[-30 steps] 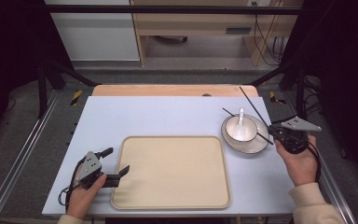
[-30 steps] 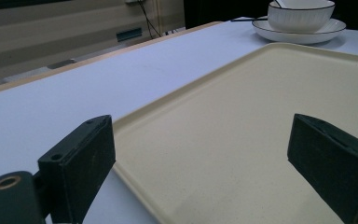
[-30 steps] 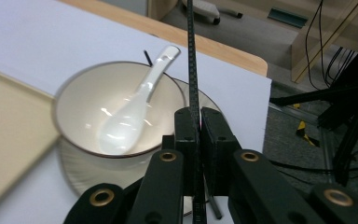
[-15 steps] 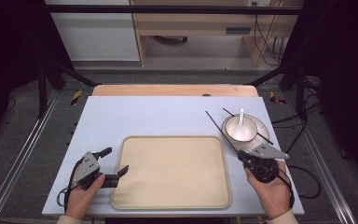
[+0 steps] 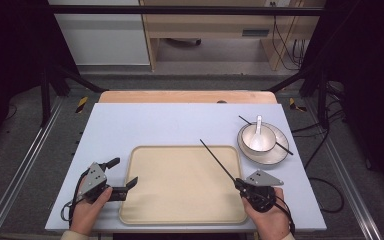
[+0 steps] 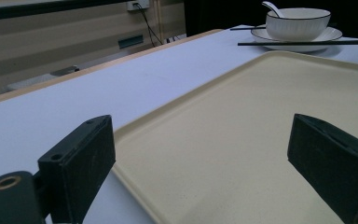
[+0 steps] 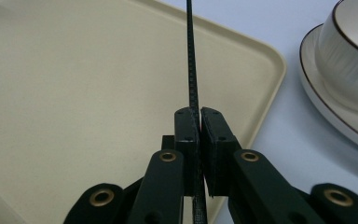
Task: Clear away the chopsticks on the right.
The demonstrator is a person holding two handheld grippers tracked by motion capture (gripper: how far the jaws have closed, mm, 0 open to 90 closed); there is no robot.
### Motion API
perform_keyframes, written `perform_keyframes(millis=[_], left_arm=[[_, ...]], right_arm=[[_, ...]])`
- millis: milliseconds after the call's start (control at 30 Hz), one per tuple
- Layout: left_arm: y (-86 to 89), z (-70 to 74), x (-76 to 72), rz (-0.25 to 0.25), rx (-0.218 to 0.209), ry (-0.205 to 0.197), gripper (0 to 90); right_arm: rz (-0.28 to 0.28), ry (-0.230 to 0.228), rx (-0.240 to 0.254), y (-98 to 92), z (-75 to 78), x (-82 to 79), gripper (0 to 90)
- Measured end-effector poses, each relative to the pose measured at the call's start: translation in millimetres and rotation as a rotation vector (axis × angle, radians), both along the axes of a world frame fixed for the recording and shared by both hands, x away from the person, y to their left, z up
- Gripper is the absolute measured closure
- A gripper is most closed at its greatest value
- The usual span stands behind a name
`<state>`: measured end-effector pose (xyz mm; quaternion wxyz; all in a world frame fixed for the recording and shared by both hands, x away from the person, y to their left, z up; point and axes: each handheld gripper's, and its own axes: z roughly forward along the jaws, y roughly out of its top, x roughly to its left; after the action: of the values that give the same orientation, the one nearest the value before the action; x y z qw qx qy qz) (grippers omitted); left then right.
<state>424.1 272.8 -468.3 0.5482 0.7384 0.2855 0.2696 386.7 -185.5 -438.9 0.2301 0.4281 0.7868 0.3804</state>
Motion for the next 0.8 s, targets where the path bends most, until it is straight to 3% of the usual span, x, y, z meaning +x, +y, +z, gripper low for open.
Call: perform_keyframes(millis=[467, 667, 800], left_arm=[[0.2, 0.7, -0.4, -0.003, -0.01, -0.003, 7.2], [0.7, 1.4, -1.0, -0.001, -0.016, -0.002, 7.2], [1.7, 1.7, -0.4, 0.001, -0.023, -0.004, 7.2]], right_arm=[[-0.032, 0.031, -0.046, 15.7, -11.5, -12.9, 85.7], [-0.032, 0.066, -0.077, 26.8, -18.7, -15.8, 85.7], [-0.033, 0.097, -0.049, 33.6, -22.7, -19.5, 85.6]])
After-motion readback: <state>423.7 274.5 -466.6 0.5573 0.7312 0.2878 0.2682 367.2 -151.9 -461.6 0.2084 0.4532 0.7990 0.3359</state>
